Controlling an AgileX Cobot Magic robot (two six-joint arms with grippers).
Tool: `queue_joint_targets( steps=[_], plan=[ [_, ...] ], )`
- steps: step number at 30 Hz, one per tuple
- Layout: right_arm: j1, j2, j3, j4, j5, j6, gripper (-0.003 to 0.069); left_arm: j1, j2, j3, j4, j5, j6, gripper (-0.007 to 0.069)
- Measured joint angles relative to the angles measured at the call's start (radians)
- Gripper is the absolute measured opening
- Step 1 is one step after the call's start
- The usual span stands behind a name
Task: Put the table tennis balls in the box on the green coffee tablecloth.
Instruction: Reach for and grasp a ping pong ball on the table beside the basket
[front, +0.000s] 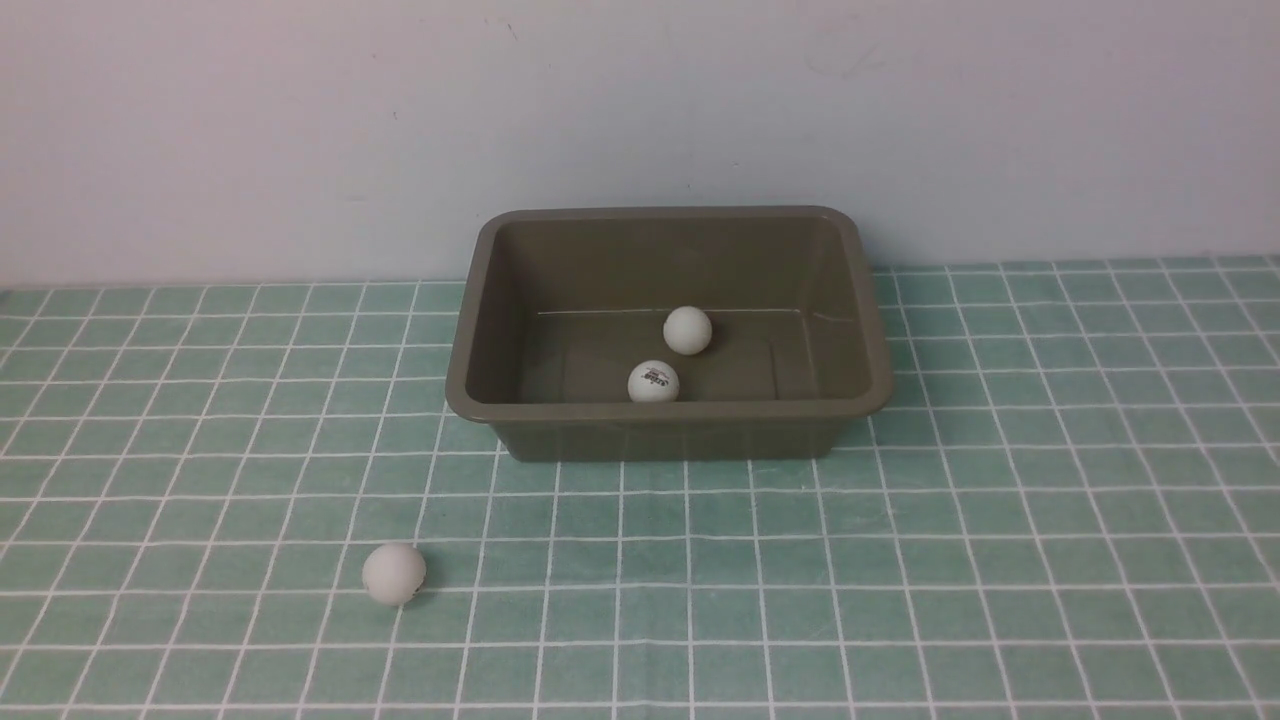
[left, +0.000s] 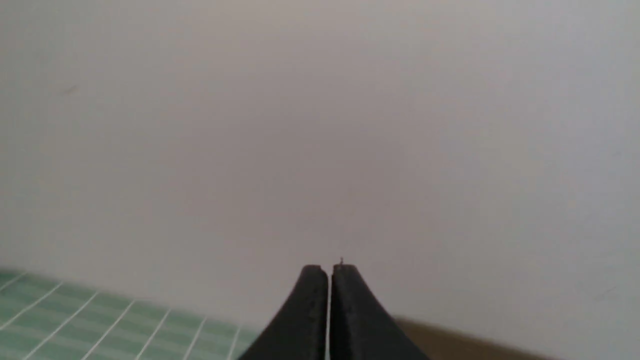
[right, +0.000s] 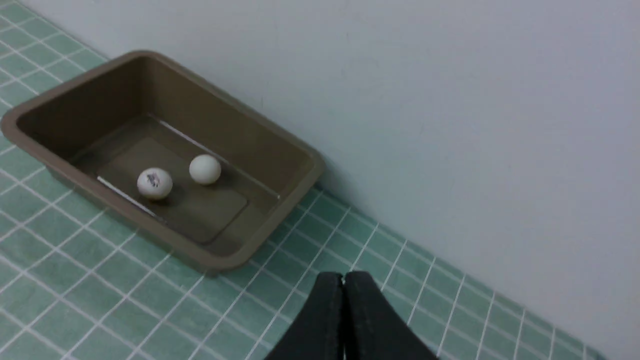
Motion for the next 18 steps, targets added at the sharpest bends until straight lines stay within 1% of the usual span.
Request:
queue_joint_targets(
  steps=[1,3,4,6,8,9,12,15,17,18],
  plan=[
    [0.0,-0.019,0.031,-0.002,-0.001,0.01,-0.0011,-0.007,0.046,-0.034,0.13,0.096,-0.104,-0.0003],
    [0.0,-0.084,0.14,-0.005,-0.004,0.029,-0.0011,-0.026,0.132,-0.071,0.284,0.16,-0.243,-0.0001],
    [0.0,-0.117,0.19,-0.005,-0.004,0.038,-0.0012,-0.037,0.171,-0.085,0.356,0.166,-0.288,0.0001],
    [0.0,-0.151,0.251,-0.005,-0.005,0.057,-0.0012,-0.092,0.331,-0.137,0.542,0.11,-0.42,0.0014],
    [0.0,-0.174,0.276,-0.006,-0.007,0.087,-0.0012,-0.141,0.465,-0.177,0.685,0.054,-0.518,0.002],
    [0.0,-0.18,0.282,-0.007,-0.008,0.097,-0.0012,-0.171,0.549,-0.202,0.789,0.031,-0.58,0.0021],
    [0.0,-0.196,0.284,-0.008,-0.008,0.123,-0.0013,-0.247,0.77,-0.264,1.048,0.007,-0.734,0.003],
    [0.0,-0.211,0.286,-0.008,0.014,0.135,-0.0013,-0.288,0.976,-0.342,1.287,-0.016,-0.893,0.003],
    [0.0,-0.218,0.286,-0.008,0.032,0.14,-0.0013,-0.293,1.076,-0.396,1.37,-0.03,-1.013,0.003],
    [0.0,-0.218,0.286,-0.008,0.04,0.141,-0.0013,-0.293,1.12,-0.417,1.386,-0.032,-1.048,0.003]
  ],
)
